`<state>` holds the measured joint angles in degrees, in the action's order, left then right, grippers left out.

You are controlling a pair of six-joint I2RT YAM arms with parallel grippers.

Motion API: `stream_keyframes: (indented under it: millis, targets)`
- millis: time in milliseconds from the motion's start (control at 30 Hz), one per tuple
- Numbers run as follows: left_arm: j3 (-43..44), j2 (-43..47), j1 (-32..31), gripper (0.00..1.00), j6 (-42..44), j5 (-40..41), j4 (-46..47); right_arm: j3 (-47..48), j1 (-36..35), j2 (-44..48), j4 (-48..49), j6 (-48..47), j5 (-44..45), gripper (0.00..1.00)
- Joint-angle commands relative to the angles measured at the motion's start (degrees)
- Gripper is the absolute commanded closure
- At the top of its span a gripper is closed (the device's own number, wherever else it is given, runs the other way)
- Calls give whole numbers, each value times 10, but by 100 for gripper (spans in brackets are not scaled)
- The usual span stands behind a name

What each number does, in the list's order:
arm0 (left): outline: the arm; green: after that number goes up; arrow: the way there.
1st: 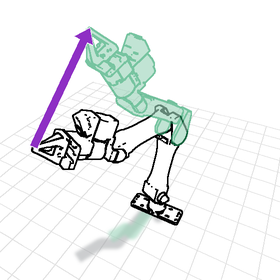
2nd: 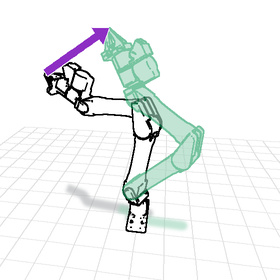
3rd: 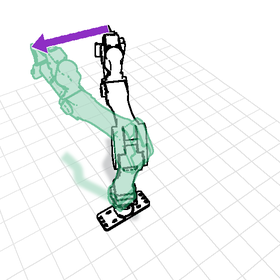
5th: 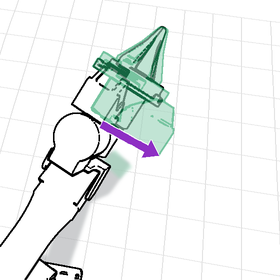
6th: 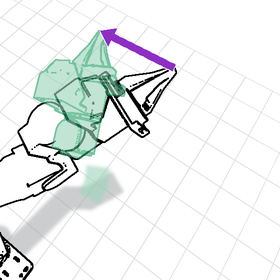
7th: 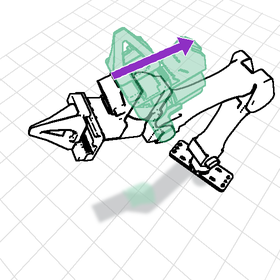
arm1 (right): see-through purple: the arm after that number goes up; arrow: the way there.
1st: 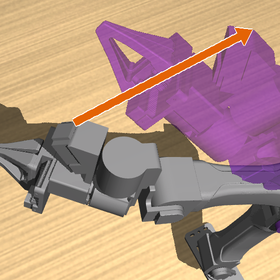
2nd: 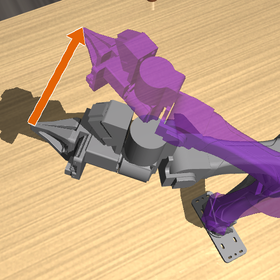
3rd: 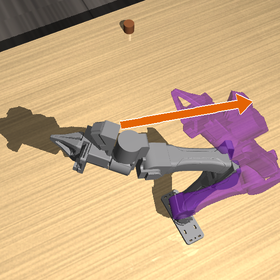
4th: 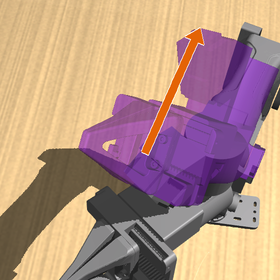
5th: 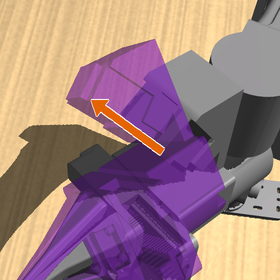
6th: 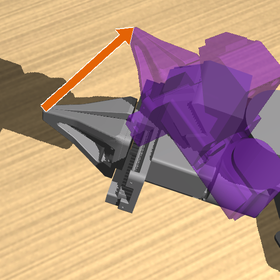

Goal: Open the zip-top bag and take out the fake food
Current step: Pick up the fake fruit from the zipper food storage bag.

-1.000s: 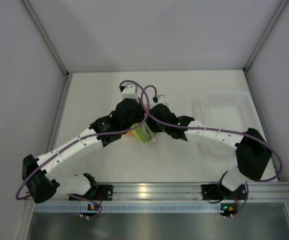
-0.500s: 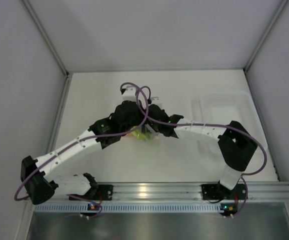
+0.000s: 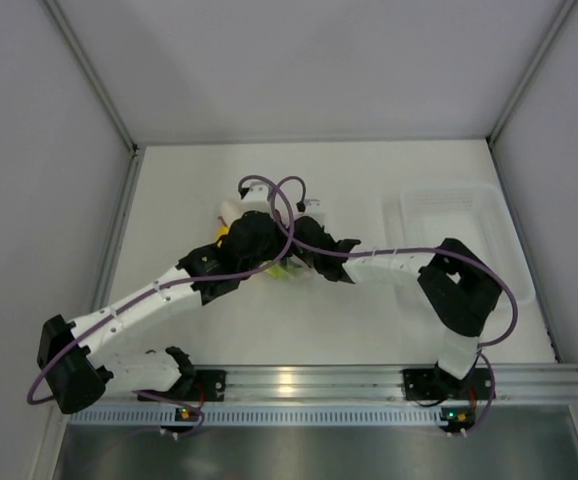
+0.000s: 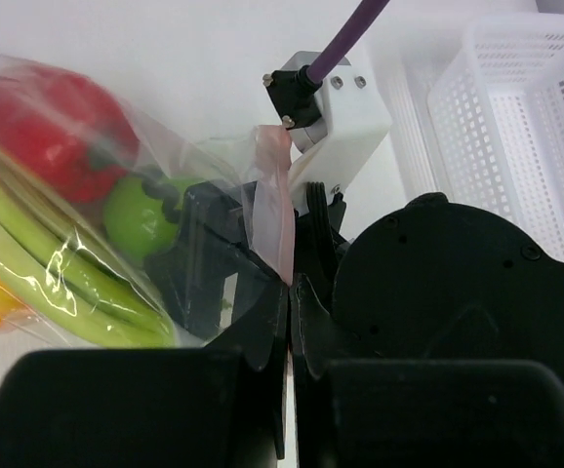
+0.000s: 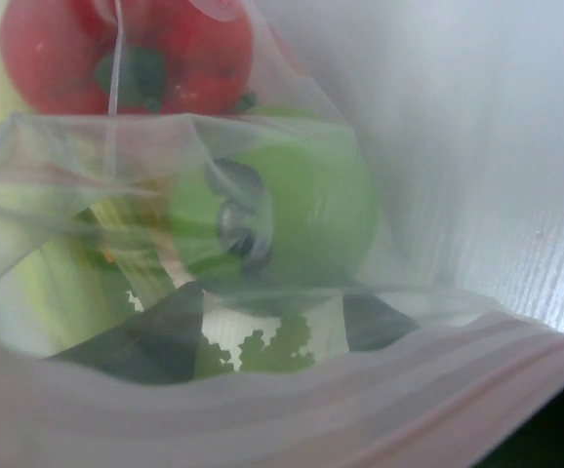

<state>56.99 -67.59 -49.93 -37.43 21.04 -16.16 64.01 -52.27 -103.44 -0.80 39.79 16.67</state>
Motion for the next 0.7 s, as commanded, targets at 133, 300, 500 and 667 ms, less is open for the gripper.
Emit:
stream_keyframes:
  millis: [133, 300, 500, 667]
  targets:
    - [22, 14, -12, 100, -37, -57, 66, -27, 17, 53, 10, 2, 67, 45]
    - [51, 4, -14, 100, -84, -100, 111, -52, 51, 108, -55, -36, 62, 44]
    - [70, 11, -17, 100, -161, -100, 142, -51, 81, 194, -166, -112, 69, 45]
    - [56, 36, -17, 100, -195, -84, 142, -16, 87, 257, -272, -168, 86, 46]
